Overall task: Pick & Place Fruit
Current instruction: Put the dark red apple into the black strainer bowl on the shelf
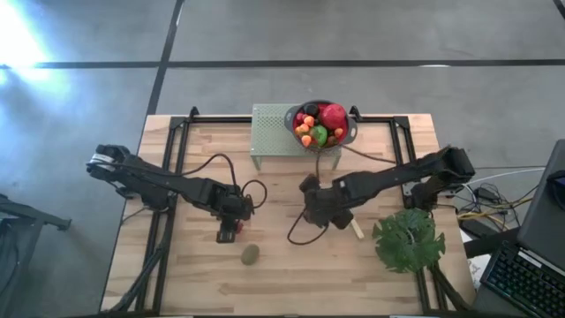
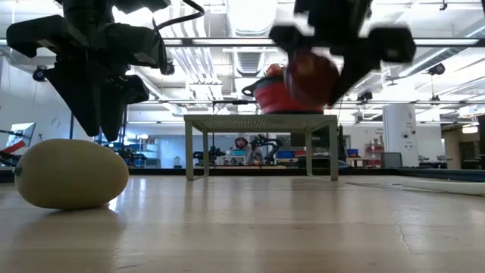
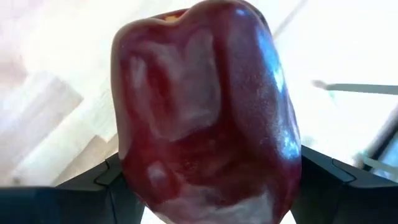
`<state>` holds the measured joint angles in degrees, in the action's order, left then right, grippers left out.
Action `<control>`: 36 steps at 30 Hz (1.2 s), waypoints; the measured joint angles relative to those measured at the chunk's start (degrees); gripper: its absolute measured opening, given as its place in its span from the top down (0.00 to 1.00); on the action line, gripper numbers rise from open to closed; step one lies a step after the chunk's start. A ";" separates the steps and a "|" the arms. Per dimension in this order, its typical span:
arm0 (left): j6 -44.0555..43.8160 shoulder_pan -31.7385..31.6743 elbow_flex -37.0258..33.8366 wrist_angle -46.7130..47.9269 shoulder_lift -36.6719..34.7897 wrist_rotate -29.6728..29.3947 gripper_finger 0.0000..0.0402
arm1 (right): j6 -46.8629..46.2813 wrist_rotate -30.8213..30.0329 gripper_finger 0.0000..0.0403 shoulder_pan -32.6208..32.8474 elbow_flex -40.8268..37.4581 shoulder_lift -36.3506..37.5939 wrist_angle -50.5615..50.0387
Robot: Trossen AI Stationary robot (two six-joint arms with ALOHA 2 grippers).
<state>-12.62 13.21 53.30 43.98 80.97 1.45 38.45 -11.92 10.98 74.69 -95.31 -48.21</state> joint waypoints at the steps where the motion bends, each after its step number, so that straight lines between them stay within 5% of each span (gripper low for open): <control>1: 0.00 0.00 0.00 -0.03 0.00 0.02 0.57 | -0.97 0.00 0.28 0.00 0.36 1.31 0.02; 11: 0.00 0.00 0.00 -0.11 0.00 0.01 0.57 | -13.40 -3.55 0.31 -4.06 2.99 16.97 -0.26; 19: 0.00 0.00 0.00 -0.48 0.00 0.01 0.57 | -26.30 -7.58 0.28 -15.58 3.02 25.26 1.03; 28: 0.00 0.00 0.00 -0.49 0.01 0.01 0.57 | -31.60 1.49 0.30 -28.71 2.91 25.04 2.12; 36: 0.00 0.00 0.00 -0.51 0.01 0.01 0.57 | -33.75 3.17 0.22 -32.00 2.87 21.23 1.84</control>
<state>-12.62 13.21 53.30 43.47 80.98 1.47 4.70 -8.76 -21.02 77.56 -74.08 -46.37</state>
